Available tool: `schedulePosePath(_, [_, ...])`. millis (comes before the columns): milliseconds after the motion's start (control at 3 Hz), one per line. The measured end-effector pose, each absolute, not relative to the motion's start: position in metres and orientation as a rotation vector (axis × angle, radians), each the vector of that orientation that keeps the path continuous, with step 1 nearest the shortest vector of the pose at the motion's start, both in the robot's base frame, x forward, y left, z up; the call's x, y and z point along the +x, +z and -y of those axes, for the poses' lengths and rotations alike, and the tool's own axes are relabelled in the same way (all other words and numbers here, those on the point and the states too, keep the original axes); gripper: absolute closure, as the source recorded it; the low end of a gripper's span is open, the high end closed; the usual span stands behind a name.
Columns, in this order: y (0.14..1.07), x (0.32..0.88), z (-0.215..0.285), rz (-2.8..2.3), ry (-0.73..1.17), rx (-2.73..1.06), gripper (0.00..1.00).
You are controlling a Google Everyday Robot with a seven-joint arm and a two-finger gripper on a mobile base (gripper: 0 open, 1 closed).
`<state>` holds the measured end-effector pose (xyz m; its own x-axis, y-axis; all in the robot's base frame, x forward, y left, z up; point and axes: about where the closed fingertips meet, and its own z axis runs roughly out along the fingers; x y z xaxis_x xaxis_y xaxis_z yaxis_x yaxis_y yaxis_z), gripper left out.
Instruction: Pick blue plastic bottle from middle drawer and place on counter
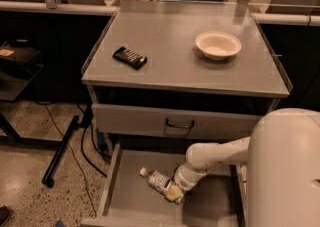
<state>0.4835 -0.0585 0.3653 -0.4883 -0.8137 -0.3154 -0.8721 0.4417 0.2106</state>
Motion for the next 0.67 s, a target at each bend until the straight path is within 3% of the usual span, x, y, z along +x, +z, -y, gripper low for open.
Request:
schedulePosePath(333, [0.3653, 0.4835, 0.0585, -2.521, 0.520, -1.489, 0.93])
schedulePosePath(667, [0.3654, 0.4835, 0.0585, -2.521, 0.520, -1.489, 1.00])
